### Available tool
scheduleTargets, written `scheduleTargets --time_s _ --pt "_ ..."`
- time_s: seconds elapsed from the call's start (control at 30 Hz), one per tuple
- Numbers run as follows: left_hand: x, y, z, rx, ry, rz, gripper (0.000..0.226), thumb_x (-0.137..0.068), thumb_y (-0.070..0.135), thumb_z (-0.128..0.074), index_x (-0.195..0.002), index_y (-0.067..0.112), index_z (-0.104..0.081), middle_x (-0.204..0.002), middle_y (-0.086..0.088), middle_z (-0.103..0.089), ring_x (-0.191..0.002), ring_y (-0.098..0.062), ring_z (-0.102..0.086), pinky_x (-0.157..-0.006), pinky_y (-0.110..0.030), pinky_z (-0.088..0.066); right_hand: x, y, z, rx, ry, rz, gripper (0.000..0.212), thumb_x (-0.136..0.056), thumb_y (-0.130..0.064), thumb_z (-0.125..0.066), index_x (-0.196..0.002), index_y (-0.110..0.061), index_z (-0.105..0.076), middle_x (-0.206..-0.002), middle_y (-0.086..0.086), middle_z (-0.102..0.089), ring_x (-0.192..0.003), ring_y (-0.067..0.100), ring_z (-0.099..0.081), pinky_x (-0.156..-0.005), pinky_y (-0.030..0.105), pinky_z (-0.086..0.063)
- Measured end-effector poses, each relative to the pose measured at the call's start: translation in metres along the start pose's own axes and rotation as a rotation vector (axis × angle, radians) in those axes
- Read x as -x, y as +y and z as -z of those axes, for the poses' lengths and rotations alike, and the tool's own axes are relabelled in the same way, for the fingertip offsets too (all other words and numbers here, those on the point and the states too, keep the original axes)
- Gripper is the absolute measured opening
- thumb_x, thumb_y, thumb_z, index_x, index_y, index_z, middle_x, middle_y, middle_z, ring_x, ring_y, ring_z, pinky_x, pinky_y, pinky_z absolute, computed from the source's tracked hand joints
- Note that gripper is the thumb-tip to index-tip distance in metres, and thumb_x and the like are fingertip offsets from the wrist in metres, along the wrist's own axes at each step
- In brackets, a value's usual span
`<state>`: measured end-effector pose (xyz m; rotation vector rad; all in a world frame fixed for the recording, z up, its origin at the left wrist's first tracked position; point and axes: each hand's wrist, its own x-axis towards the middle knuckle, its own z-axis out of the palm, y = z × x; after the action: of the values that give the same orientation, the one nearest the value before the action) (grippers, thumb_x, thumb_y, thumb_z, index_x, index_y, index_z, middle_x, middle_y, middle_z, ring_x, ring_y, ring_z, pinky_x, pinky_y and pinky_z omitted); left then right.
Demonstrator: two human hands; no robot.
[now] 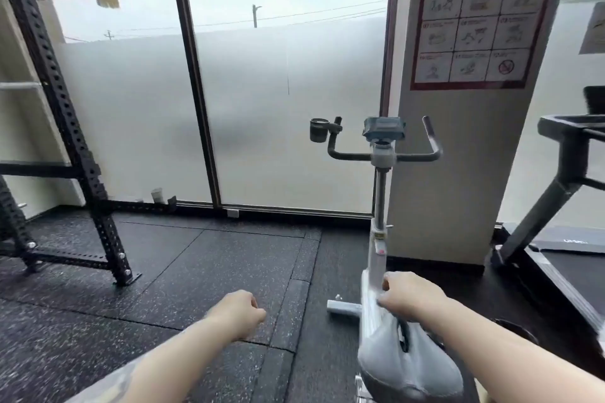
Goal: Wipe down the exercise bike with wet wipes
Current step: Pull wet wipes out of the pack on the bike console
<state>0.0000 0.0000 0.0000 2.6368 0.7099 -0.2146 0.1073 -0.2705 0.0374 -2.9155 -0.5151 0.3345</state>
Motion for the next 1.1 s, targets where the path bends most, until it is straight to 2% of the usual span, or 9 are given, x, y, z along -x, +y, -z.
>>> scheduleTargets --time_s 0.13,0.23,0.33,0.53,0.7,0.77,0.87,0.97,1.1 --pt "-0.042 -0.012 0.015 0.035 -0.014 -0.061 0.025 -0.090 0.032 -0.053 -0.104 0.015 -0.067 -0.105 -0.003 -0.069 -0.092 -0.019 -0.064 -0.079 -0.027 -0.050 -0.024 -0.033 -0.007 0.068 -0.061 -0.032 0.030 -0.086 -0.033 -0.044 -0.111 -0.020 -0.056 -0.116 -0.001 -0.060 -0.105 0.022 -0.058 -0.080 0.031 -0.047" --pt "-0.075 -0.010 0.012 0.062 -0.043 -0.134 0.023 -0.090 0.032 -0.054 -0.097 0.014 -0.068 -0.102 -0.005 -0.070 -0.086 -0.020 -0.064 -0.076 -0.028 -0.050 -0.058 -0.037 0.002 0.118 -0.074 -0.072 0.023 -0.086 -0.034 -0.045 -0.098 -0.022 -0.060 -0.112 0.000 -0.062 -0.102 0.022 -0.061 -0.074 0.029 -0.046" --pt "-0.116 -0.015 0.015 0.081 -0.067 -0.143 0.023 -0.089 0.031 -0.056 -0.097 0.013 -0.068 -0.099 -0.004 -0.069 -0.090 -0.023 -0.065 -0.077 -0.030 -0.051 -0.102 -0.038 0.012 0.117 -0.060 -0.128 0.029 -0.083 -0.037 -0.047 -0.099 -0.019 -0.063 -0.105 -0.002 -0.065 -0.095 0.023 -0.065 -0.070 0.027 -0.048" --pt "-0.217 -0.014 0.056 -0.018 -0.096 -0.117 0.019 -0.090 0.032 -0.059 -0.092 0.014 -0.065 -0.090 -0.004 -0.066 -0.080 -0.021 -0.061 -0.068 -0.027 -0.047 -0.201 -0.039 0.016 0.047 -0.049 -0.159 0.036 -0.081 -0.039 -0.051 -0.110 -0.020 -0.063 -0.113 0.000 -0.064 -0.103 0.024 -0.060 -0.088 0.035 -0.051" --pt "-0.312 0.028 0.093 -0.014 -0.065 -0.208 0.022 -0.090 0.033 -0.056 -0.098 0.016 -0.068 -0.092 -0.001 -0.068 -0.085 -0.019 -0.064 -0.076 -0.028 -0.050 -0.277 -0.032 0.035 0.012 -0.028 -0.240 0.028 -0.085 -0.034 -0.051 -0.107 -0.021 -0.062 -0.108 -0.002 -0.061 -0.096 0.021 -0.059 -0.075 0.029 -0.048" --pt "-0.349 0.049 0.098 0.044 -0.083 -0.238 0.020 -0.090 0.030 -0.055 -0.097 0.016 -0.067 -0.081 0.001 -0.065 -0.077 -0.019 -0.061 -0.068 -0.026 -0.047 -0.306 -0.031 0.046 0.006 0.008 -0.291 0.026 -0.087 -0.029 -0.048 -0.108 -0.021 -0.060 -0.107 -0.002 -0.060 -0.094 0.021 -0.058 -0.071 0.029 -0.044" --pt "-0.420 0.085 0.111 0.053 -0.108 -0.317 0.018 -0.089 0.030 -0.054 -0.094 0.017 -0.066 -0.079 0.001 -0.064 -0.073 -0.018 -0.059 -0.060 -0.024 -0.043 -0.374 -0.033 0.063 0.001 0.051 -0.336 0.029 -0.092 -0.033 -0.042 -0.112 -0.019 -0.058 -0.111 -0.001 -0.062 -0.094 0.021 -0.058 -0.074 0.030 -0.045" --pt "-0.467 0.113 0.129 0.057 -0.107 -0.380 0.013 -0.085 0.029 -0.056 -0.077 0.020 -0.062 -0.074 0.000 -0.062 -0.067 -0.017 -0.056 -0.057 -0.021 -0.041 -0.411 -0.031 0.095 0.025 0.076 -0.354 0.028 -0.090 -0.037 -0.047 -0.109 -0.021 -0.058 -0.111 -0.001 -0.060 -0.099 0.022 -0.059 -0.075 0.031 -0.046" --pt "-0.558 0.153 0.173 0.130 -0.039 -0.502 0.018 -0.084 0.028 -0.060 -0.089 0.014 -0.070 -0.083 -0.004 -0.067 -0.076 -0.020 -0.058 -0.070 -0.025 -0.045 -0.492 -0.033 0.139 -0.006 0.187 -0.409 0.021 -0.085 -0.033 -0.052 -0.103 -0.026 -0.061 -0.108 -0.003 -0.061 -0.098 0.021 -0.060 -0.084 0.035 -0.051"
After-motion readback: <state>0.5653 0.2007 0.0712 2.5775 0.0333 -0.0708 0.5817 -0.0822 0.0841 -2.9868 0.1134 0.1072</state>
